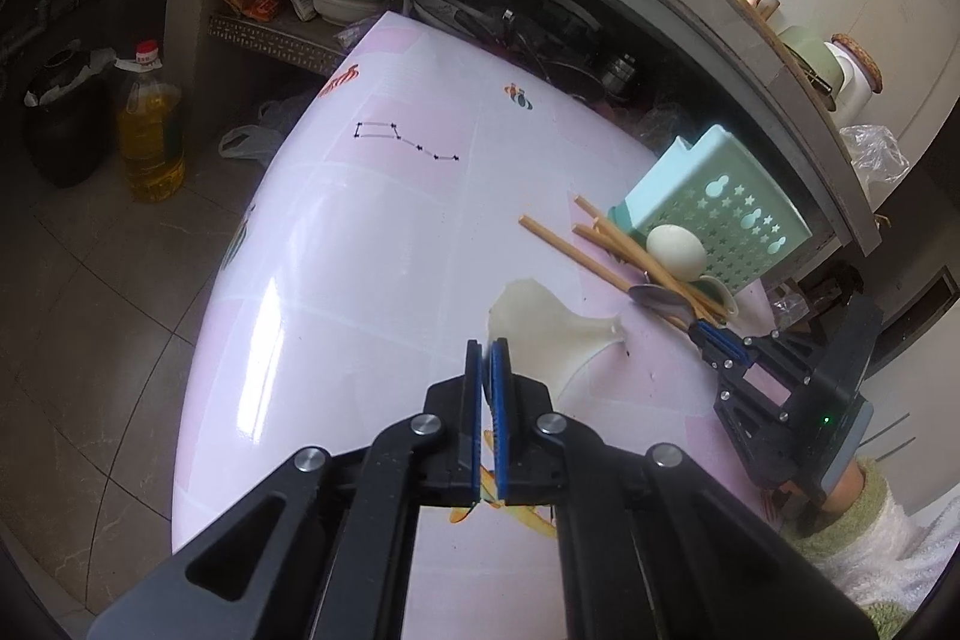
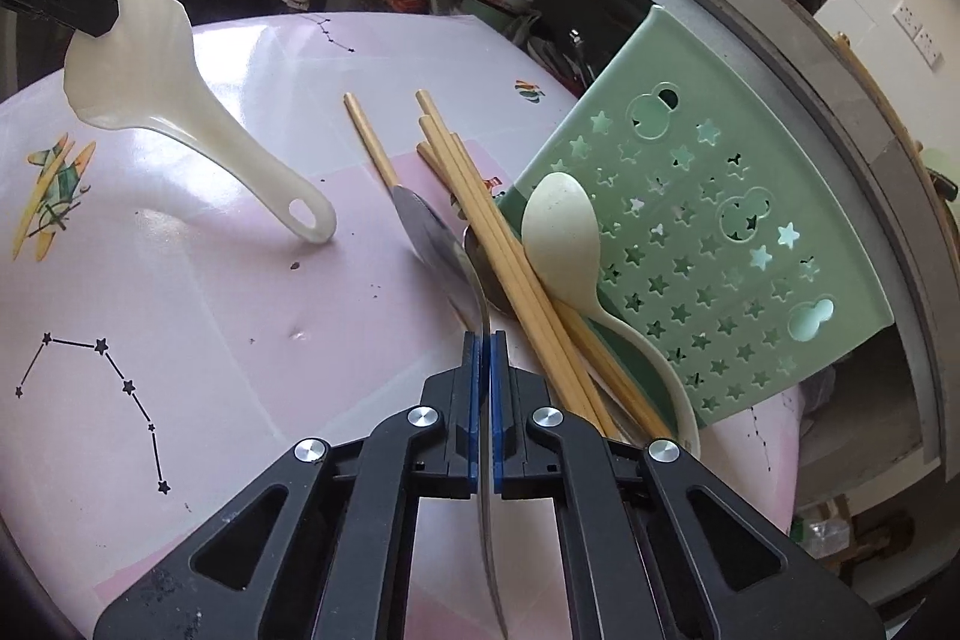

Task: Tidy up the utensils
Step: 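Drop the white paddle into the green holder with the left tool while the right tool inserts the spoon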

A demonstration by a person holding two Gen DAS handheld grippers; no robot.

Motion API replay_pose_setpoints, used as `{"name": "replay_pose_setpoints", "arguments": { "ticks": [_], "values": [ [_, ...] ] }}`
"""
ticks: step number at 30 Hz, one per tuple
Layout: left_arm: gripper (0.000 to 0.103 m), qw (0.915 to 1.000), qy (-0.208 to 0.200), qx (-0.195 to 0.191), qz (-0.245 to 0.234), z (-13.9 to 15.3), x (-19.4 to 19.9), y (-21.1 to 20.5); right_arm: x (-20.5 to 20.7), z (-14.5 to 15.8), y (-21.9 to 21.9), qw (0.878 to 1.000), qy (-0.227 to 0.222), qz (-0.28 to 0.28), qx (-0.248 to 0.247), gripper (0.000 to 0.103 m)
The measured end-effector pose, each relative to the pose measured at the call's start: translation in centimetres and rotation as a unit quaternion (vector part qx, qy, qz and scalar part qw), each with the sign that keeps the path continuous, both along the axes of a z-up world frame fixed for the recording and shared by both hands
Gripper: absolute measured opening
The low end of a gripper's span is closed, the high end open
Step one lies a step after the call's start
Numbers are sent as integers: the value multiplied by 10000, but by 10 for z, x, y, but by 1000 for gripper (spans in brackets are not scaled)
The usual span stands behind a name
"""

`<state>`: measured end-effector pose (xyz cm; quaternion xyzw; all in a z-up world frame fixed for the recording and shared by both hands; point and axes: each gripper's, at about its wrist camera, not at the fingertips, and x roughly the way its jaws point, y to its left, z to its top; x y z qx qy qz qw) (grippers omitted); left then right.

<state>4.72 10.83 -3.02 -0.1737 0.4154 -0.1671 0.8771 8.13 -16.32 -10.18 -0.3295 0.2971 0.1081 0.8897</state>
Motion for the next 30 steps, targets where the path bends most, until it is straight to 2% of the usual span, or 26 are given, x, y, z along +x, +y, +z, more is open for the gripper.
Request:
{"name": "replay_pose_setpoints", "arguments": {
  "ticks": [7,11,16,20,23,26,30],
  "values": [
    [1,9981,-619,-34,-1,43,-9,-7,-21,29,-24,9975,-235,-214,634,1],
    [1,9929,-1187,-26,-90,83,-11,-15,-35,55,-46,9904,-446,-422,1237,1],
    [1,9770,-2083,256,-387,146,-2,-41,-51,88,-75,9753,-799,-624,1964,1],
    [1,9605,-2551,801,-776,186,18,-75,-62,106,-92,9645,-1098,-702,2298,1],
    [1,9513,-2536,1325,-1150,197,43,-105,-70,111,-105,9569,-1260,-783,2496,1],
    [1,9438,-2294,1930,-1394,198,70,-134,-70,116,-120,9499,-1363,-888,2669,1],
    [1,9345,-1913,2497,-1668,196,97,-160,-68,117,-133,9439,-1415,-1003,2811,1]
  ]
}}
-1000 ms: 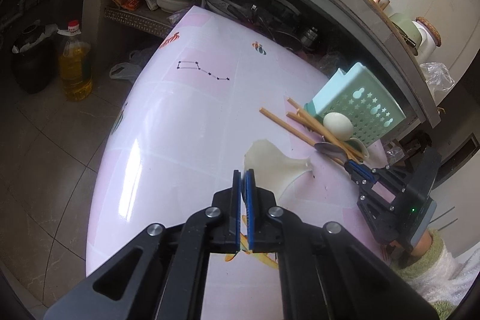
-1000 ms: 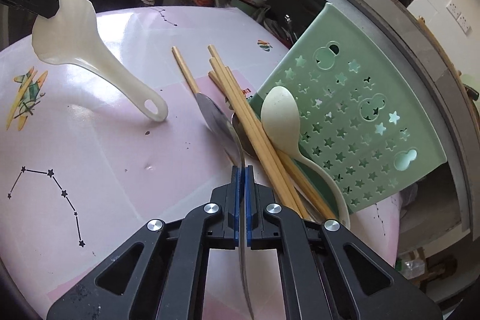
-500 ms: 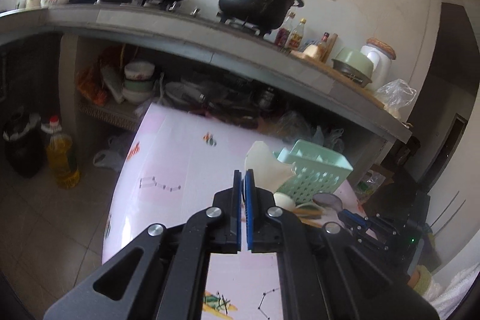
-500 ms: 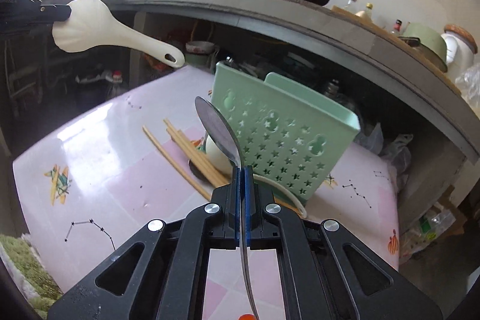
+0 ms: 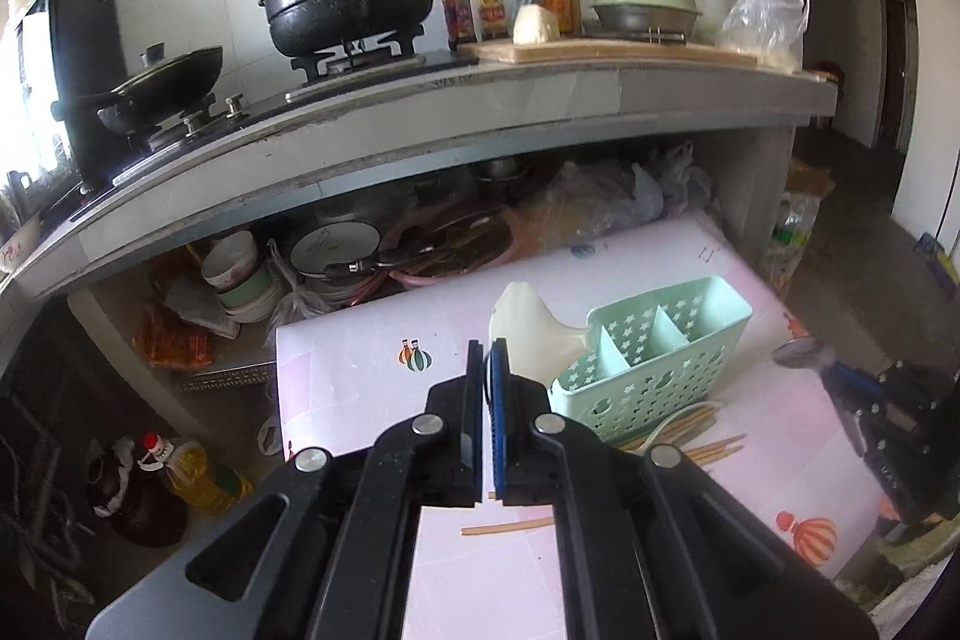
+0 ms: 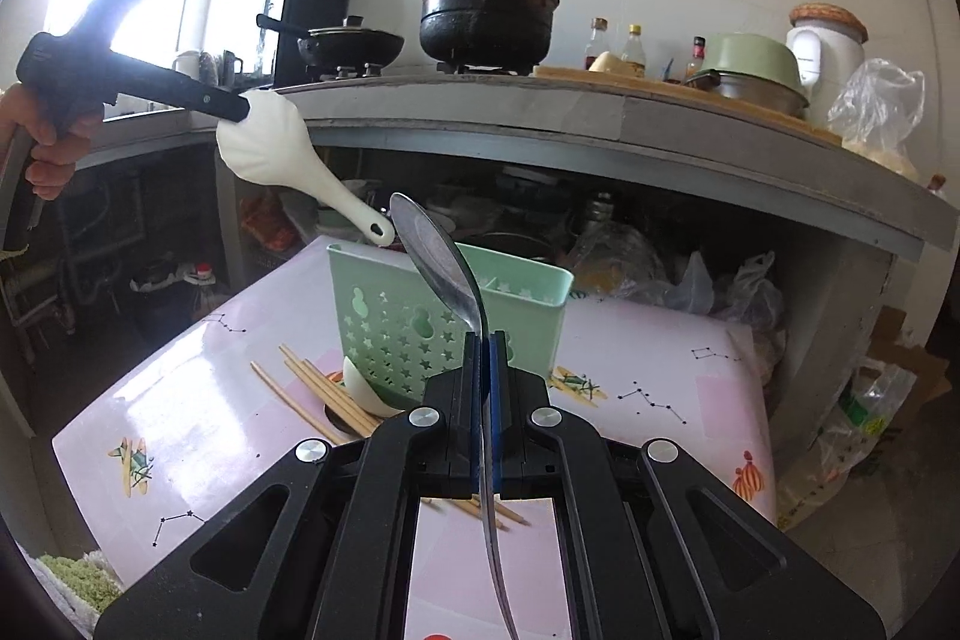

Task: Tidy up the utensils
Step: 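Drop the white paddle into the green holder with the left tool while the right tool inserts the spoon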

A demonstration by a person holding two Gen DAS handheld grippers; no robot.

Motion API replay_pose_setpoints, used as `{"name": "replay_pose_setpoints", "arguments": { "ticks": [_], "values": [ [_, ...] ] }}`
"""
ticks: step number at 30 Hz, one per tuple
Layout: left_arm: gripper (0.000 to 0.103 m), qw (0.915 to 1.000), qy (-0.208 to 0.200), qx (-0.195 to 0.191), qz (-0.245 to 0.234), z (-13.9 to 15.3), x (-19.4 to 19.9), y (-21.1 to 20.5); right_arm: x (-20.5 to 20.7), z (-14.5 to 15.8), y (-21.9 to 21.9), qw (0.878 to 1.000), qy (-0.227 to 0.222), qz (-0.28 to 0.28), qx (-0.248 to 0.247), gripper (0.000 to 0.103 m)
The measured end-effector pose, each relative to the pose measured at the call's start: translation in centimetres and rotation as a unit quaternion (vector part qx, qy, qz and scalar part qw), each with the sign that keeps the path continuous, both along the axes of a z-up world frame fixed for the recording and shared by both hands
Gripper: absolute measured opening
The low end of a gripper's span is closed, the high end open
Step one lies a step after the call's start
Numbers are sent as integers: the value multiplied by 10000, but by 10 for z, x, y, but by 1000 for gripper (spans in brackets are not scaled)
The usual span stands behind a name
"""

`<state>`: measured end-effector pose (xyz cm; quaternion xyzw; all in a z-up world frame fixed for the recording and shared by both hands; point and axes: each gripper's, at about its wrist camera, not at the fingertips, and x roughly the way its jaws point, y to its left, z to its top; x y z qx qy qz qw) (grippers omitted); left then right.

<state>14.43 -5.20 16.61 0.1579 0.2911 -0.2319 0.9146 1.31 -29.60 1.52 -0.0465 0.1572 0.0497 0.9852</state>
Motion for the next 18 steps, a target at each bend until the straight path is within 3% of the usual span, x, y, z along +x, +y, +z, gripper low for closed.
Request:
{"name": "replay_pose_setpoints", "arguments": {
  "ticks": [6,11,15,18],
  "values": [
    [1,9939,77,1086,-162,-11,23,-40,3,-2,-13,9998,29,-24,191,1],
    [2,9841,389,1684,-419,-26,45,-75,2,3,-21,9990,-40,-1,449,1],
    [3,9799,584,1842,-502,-42,64,-96,5,12,-31,9969,-104,31,775,1],
    [4,9824,832,1602,-485,-52,77,-103,9,20,-40,9943,-141,87,1052,1]
  ]
}}
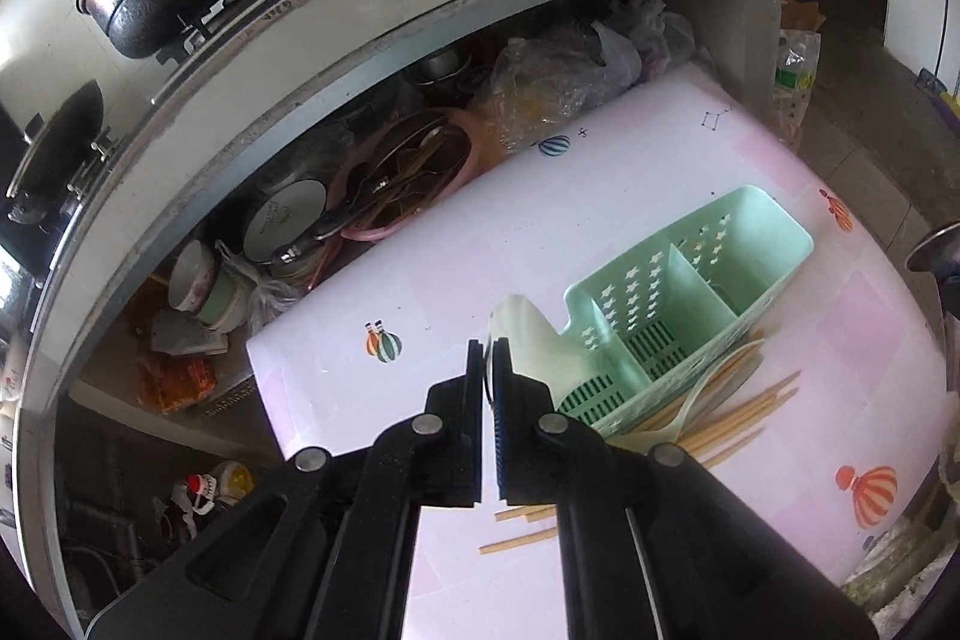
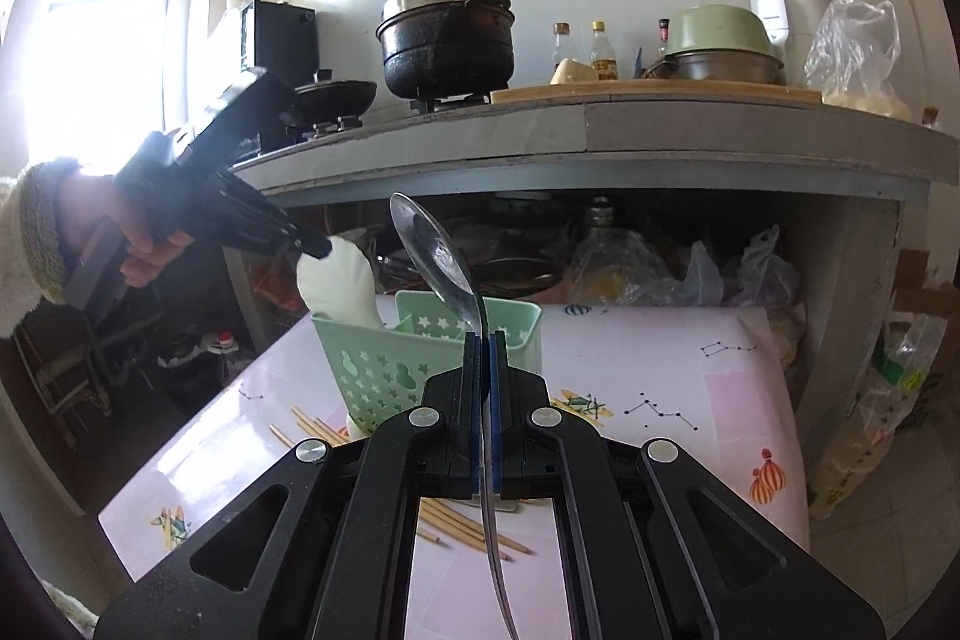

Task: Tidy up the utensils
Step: 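Drop the white paddle into the green holder with the left tool while the right tool inserts the spoon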

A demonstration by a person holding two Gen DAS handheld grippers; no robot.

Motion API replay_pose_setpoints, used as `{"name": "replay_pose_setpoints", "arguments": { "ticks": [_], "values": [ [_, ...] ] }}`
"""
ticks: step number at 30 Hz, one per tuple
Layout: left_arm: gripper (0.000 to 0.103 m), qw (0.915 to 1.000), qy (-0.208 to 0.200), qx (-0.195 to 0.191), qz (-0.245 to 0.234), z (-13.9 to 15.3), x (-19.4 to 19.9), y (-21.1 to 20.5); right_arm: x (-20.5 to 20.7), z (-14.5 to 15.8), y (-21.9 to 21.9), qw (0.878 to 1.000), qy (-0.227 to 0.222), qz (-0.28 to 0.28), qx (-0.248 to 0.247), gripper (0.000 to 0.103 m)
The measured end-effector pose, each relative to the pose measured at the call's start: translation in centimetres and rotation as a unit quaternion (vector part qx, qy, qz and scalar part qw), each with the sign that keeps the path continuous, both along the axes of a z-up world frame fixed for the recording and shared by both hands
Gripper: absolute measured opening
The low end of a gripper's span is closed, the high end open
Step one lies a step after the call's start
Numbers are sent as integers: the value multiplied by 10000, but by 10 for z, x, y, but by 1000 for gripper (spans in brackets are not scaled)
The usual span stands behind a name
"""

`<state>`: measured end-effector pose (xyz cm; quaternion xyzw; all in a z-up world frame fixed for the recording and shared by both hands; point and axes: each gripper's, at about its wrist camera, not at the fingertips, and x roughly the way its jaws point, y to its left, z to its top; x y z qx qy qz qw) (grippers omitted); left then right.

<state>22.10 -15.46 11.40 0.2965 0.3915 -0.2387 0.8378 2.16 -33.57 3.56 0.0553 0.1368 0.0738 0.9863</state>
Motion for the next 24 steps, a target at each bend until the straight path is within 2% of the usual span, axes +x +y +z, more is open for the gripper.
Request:
{"name": "replay_pose_setpoints", "arguments": {
  "ticks": [4,6,8,13,14,18,24],
  "values": [
    [5,9982,305,-501,115,-13,16,0,11,11,-9,9993,-40,121,339,1],
    [5,9939,533,-950,172,-18,22,4,18,17,-11,9988,-71,173,463,1],
    [8,9869,595,-1479,250,-17,26,13,26,23,-14,9976,-120,258,634,1],
    [38,9636,173,-2628,464,-3,11,46,50,44,-21,9928,-395,418,1049,1],
    [41,9584,50,-2804,538,-1,7,54,56,48,-22,9916,-470,452,1116,1],
    [52,9421,-330,-3218,884,-3,-18,87,86,57,-23,9855,-616,666,1435,1],
    [56,9206,-311,-3600,1478,-34,-53,139,131,45,-16,9800,-584,846,1702,1]
  ]
}}
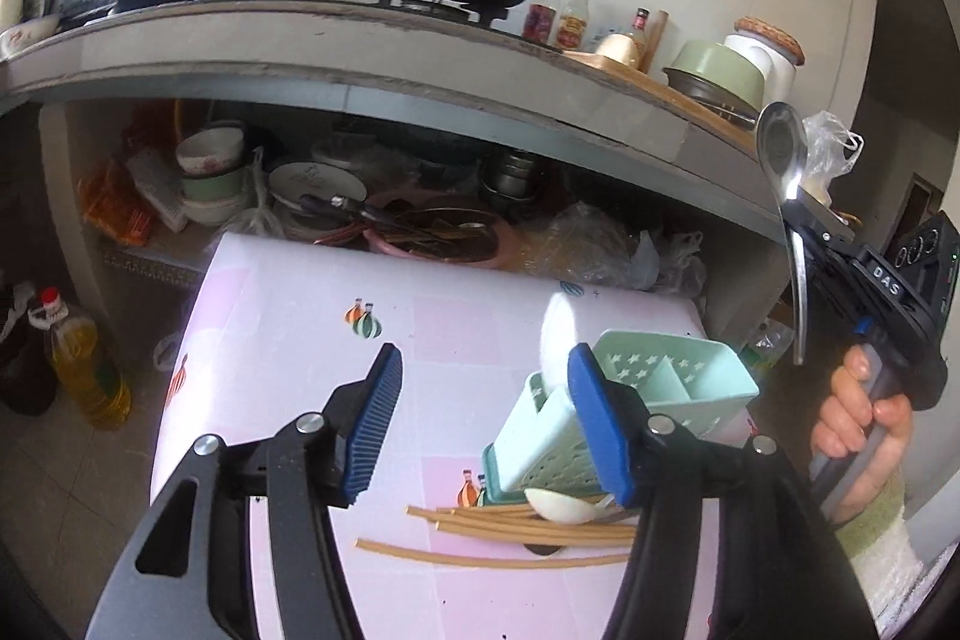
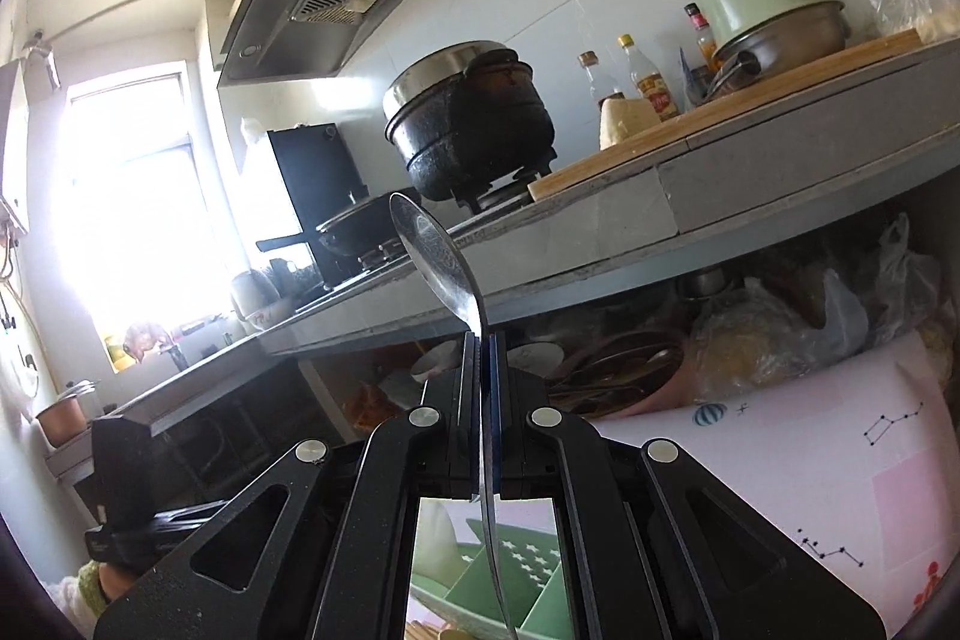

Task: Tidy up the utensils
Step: 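Drop the white paddle into the green holder with the left tool while the right tool inserts the spoon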

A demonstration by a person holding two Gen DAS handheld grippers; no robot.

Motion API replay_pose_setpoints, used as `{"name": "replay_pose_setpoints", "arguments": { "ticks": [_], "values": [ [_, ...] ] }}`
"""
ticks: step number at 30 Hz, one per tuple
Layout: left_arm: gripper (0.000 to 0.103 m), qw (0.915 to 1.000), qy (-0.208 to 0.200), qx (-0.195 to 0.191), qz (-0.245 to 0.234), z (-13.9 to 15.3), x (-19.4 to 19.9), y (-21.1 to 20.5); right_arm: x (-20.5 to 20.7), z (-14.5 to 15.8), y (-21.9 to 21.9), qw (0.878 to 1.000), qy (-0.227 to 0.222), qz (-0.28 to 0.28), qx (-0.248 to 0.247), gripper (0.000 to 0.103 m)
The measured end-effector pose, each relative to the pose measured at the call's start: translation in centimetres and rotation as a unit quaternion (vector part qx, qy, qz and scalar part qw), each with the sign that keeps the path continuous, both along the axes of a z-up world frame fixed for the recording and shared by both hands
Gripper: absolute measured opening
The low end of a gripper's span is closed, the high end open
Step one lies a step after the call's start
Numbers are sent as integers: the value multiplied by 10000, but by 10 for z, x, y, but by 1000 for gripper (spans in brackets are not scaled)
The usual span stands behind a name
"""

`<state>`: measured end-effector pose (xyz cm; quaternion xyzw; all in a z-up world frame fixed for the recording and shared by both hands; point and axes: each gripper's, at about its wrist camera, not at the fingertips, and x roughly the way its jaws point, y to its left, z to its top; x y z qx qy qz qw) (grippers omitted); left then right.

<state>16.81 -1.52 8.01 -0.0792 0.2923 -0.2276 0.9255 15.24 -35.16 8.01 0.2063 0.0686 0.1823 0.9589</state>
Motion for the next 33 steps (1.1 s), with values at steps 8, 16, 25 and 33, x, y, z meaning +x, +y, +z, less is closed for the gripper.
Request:
{"name": "replay_pose_setpoints", "arguments": {
  "ticks": [8,16,25,33],
  "values": [
    [56,9958,653,-494,405,-50,-29,44,33,-35,16,9989,361,-117,-287,1],
    [56,9932,802,-673,511,-68,-38,56,31,-51,19,9965,510,-188,-631,1],
    [56,9926,845,-684,544,-74,-35,55,17,-53,14,9946,437,-303,-894,1],
    [56,9927,858,-636,555,-75,-32,51,1,-52,9,9927,310,-444,-1082,1]
  ]
}}
